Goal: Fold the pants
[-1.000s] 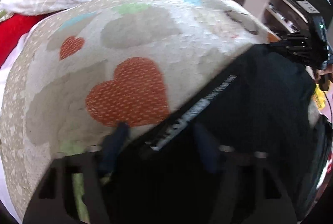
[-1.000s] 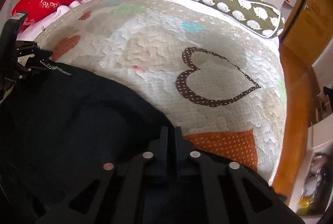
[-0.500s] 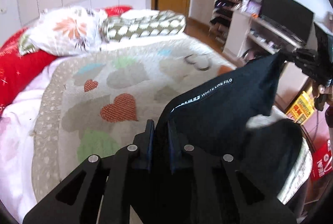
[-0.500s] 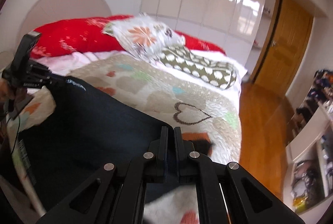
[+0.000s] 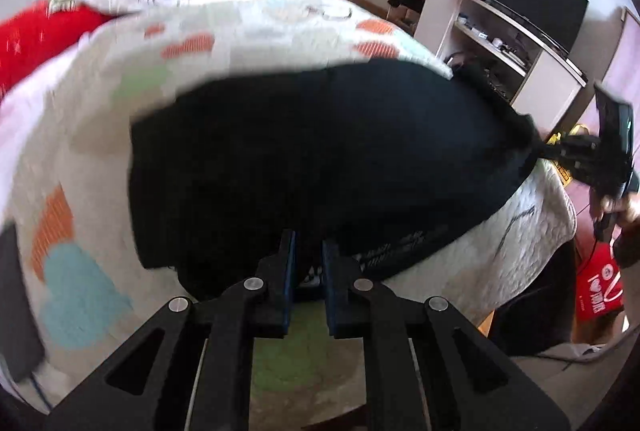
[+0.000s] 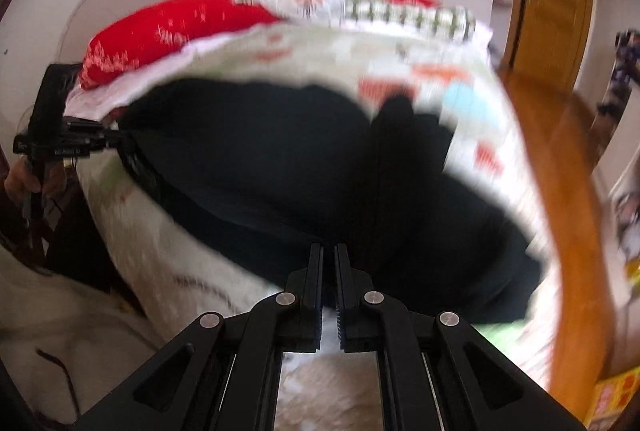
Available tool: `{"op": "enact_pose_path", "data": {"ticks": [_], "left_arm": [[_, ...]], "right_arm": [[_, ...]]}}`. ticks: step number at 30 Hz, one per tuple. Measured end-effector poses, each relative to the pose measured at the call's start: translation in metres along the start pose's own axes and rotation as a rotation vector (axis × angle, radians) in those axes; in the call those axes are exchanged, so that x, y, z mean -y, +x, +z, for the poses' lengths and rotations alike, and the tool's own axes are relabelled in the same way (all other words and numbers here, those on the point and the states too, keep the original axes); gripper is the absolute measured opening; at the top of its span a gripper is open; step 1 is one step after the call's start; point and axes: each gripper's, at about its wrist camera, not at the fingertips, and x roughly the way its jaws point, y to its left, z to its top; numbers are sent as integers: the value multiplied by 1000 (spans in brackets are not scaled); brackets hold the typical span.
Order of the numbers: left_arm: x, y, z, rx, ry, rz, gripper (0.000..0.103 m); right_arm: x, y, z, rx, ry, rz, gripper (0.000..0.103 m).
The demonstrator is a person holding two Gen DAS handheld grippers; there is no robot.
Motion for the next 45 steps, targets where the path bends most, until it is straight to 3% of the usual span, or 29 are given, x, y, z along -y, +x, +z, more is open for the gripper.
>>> {"op": "enact_pose_path", "data": {"ticks": [3,5,7,9,10,12,15,17,18,22,25,27,31,33,37,38,39,41,45], "left_arm": [[1,0,-3,5,-4,-4,10],[7,-7,-1,15,38,12,11],[13,-22,2,33,71,21,12],[17,-36,-1,56,77,16,19],[18,-45,2,77,76,21,23],[16,-53,5,101,71,33,45],[13,-58,13,142,62,32,48],[11,-53,16,138,48,29,48],[10,-51,18,136,35,26,48],[5,-52,20,153,-2,11,48],[-4,-50,17,150,-36,13,48],[-10,-47,15,142,-68,9,48],[-18,-37,10,117,-127,-9,48],[-18,-33,7,102,-136,-6,48],[-20,-42,7,111,-133,5,49],[-22,-44,7,116,-137,9,57],[-25,-47,8,128,-149,14,67],[-32,-49,10,144,-178,13,74],[-40,-37,25,128,-224,-17,77]], "right_arm": [[10,-6,1,5,74,50,10],[16,-21,9,29,97,72,26],[22,-34,22,80,106,55,56],[28,-39,36,128,136,34,64],[31,-38,43,137,153,39,64],[35,-29,55,155,177,-6,64],[39,3,71,132,193,-95,63],[46,20,74,99,213,-109,34],[52,23,75,99,232,-100,1],[75,-21,47,241,389,-98,2],[93,-62,11,312,497,-162,2],[101,-70,-12,303,549,-191,2],[107,-40,-46,137,607,-194,5],[105,-38,-45,117,589,-210,7],[109,-71,-28,163,569,-307,40],[108,-82,-20,197,550,-345,43],[107,-84,-17,213,539,-353,44],[102,-89,0,249,493,-321,46],[78,-53,44,195,340,-225,47]]}}
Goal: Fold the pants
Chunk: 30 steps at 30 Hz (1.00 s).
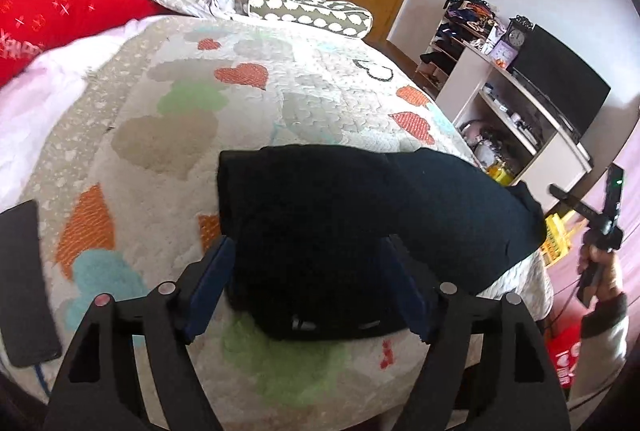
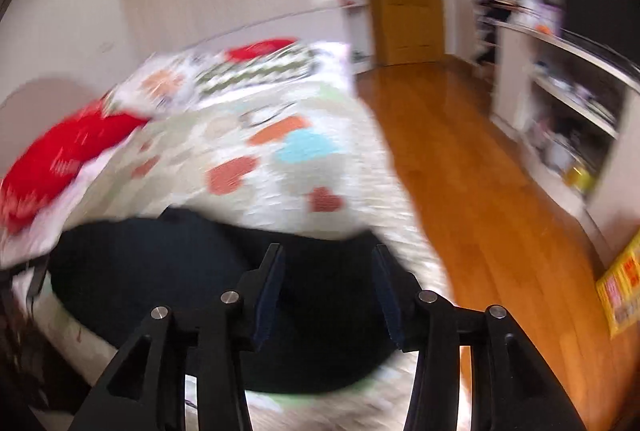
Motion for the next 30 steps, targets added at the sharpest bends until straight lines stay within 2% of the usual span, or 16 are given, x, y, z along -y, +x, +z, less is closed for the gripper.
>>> {"op": "enact_pose_path", "data": {"ticks": [2,6,11,12,13,14,15,18,19,21,23,25,27,30], "left_arm": [[-1,9,7,-5,-12,14,81],[-6,39,23,-46,-29,32,82],[-11,70,26,-115,-43,34,81],[-10,72,23,-122,-31,27,74],[-5,73,18,-126,7,53,67],[-2,72,14,-125,44,94,54],[-2,71,11,-124,61,111,47],[-11,63,-1,-117,25,80,36],[-13,60,-2,-118,14,73,36],[-12,56,-4,-116,12,72,35],[-7,53,-7,-113,32,85,35],[-6,52,-11,-107,44,87,35],[-7,53,-10,-108,39,80,35],[-9,54,-8,-114,23,73,35]], "right_arm": [[-19,22,4,-29,-53,43,47],[-36,57,9,-81,-64,111,47],[-38,79,17,-123,-144,62,47],[-36,79,19,-119,-140,66,47],[-33,78,22,-106,-137,71,47],[-31,80,24,-101,-139,72,47],[-31,82,26,-99,-145,73,47],[-40,97,19,-168,-177,113,42],[-52,99,10,-210,-220,139,37],[-72,91,-5,-223,-285,222,36],[-84,86,-17,-233,-325,259,36],[-86,83,-22,-226,-345,234,36],[-75,81,-16,-210,-289,249,36],[-62,80,-4,-175,-254,203,37]]}}
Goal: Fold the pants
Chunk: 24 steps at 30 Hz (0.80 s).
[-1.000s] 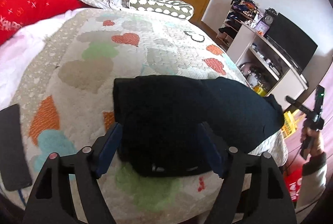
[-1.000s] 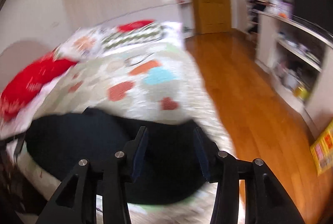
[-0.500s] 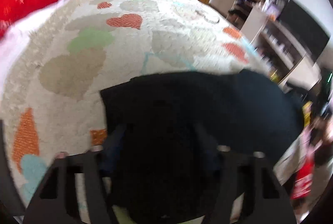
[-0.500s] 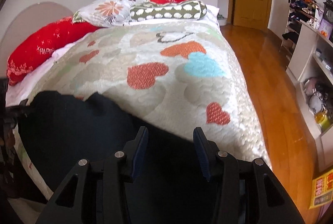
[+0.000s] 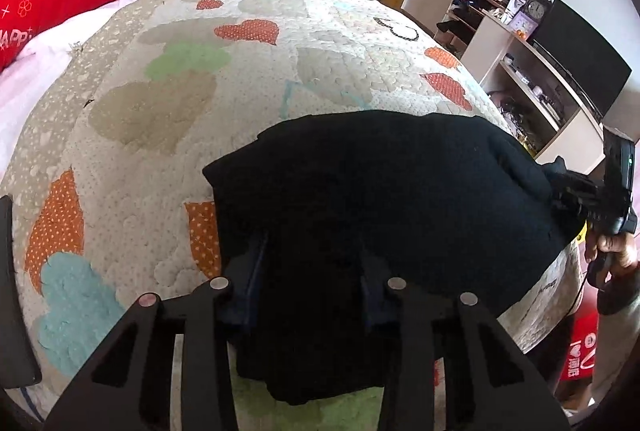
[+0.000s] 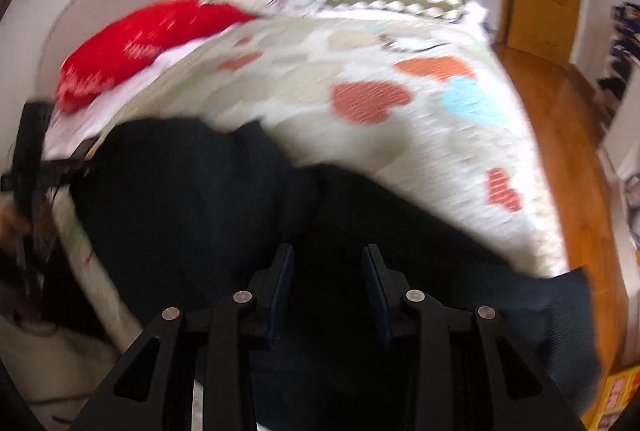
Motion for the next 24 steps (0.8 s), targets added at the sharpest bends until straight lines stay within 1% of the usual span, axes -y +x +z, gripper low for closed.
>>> {"op": "enact_pose_path", "data": {"ticks": [3,6,7,9,12,13,14,15,16,17,18,19,24], "left_arm": [[0,0,-1,3,8,4,35],[0,1,-1,3,3,-1,35],[0,1,-1,3,3,-2,35],[0,3,-1,1,4,0,35],[0,3,-1,2,6,1,35],[0,2,-1,2,4,-1,35],[0,2,-1,3,2,-3,35],[0,3,-1,3,0,-5,35],[0,3,-1,3,0,-5,35],[0,3,-1,3,0,-3,35],[0,3,0,3,0,-1,35],[0,3,0,2,0,0,35],[-3,3,0,-1,-5,-10,35]], "right_arm": [[1,6,1,-38,-35,7,37],[-5,13,-3,-65,-59,65,40],[-9,16,-4,-73,-75,72,40],[-17,19,-5,-75,-110,57,40],[-18,20,-2,-71,-104,60,40],[-20,21,-2,-71,-113,54,38],[-22,23,-2,-71,-121,47,37],[-24,27,-2,-73,-124,40,26],[-27,30,-2,-73,-136,34,11],[-28,30,-1,-72,-148,18,6],[-28,31,0,-77,-160,1,3],[-25,27,4,-82,-155,-1,2],[9,0,21,6,-71,-94,2]]}}
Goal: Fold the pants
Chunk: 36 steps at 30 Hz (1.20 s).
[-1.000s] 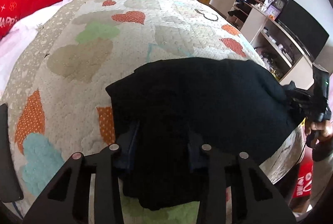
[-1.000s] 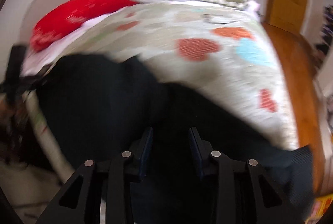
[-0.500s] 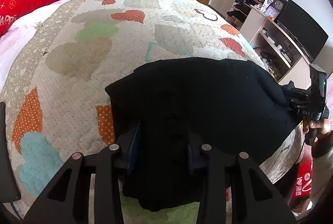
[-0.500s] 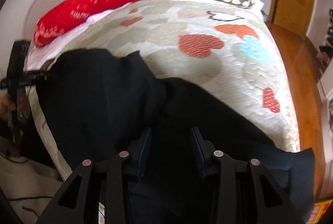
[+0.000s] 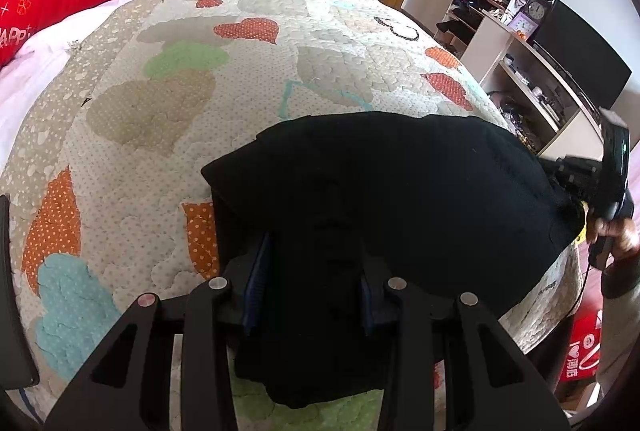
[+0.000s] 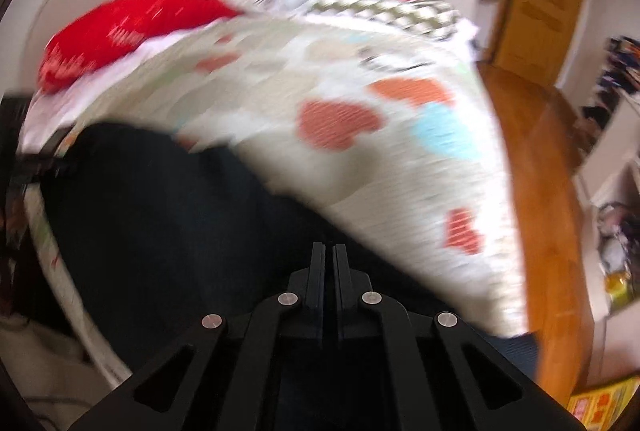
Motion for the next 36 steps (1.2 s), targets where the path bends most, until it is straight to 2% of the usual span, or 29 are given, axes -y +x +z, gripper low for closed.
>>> {"op": "enact_pose_path", "data": {"ticks": [2,4,6,8,11,12,13,14,20,21,22,23,24,27,30,31,32,36], "left_arm": [[-1,0,0,1,-4,-1,36],[0,1,0,3,-5,4,36],[1,1,0,4,-5,8,36],[0,1,0,3,-8,5,36],[-2,-1,1,0,-12,-4,36],[-2,-2,2,-1,-12,-6,36],[-3,-2,2,-3,-13,-7,36],[-2,-3,2,-3,-14,-6,36],[1,-3,-1,9,-6,13,36],[1,-4,-1,9,-9,13,36],[1,-4,-1,8,-10,14,36],[1,-4,-1,6,-10,14,36],[1,-4,-1,4,-9,16,36],[2,-6,-1,1,-4,19,36],[1,-5,-1,3,-7,20,36],[2,-4,-2,2,-8,24,36],[2,-4,-2,3,-8,27,36],[0,-5,-2,5,-18,16,38]], "right_arm": [[12,-2,6,20,26,-29,0],[22,13,8,-9,35,-99,0],[29,23,7,-29,79,-74,0],[34,21,3,-27,116,-88,2],[29,-3,-3,15,134,-46,18],[29,-9,-5,25,125,-29,37],[27,-16,-9,27,109,-35,47],[24,-20,-12,19,85,-45,48],[16,2,-28,-90,-9,-52,47],[17,8,-29,-102,-15,-56,42],[19,14,-31,-115,-15,-45,32],[20,19,-32,-126,-8,-26,20],[22,20,-32,-129,-8,-15,1],[25,11,-30,-120,-12,-39,1],[44,9,-28,-100,55,-104,0],[47,16,-30,-118,50,-158,0],[51,20,-32,-130,52,-173,0],[62,11,-34,-75,165,-135,2]]}}
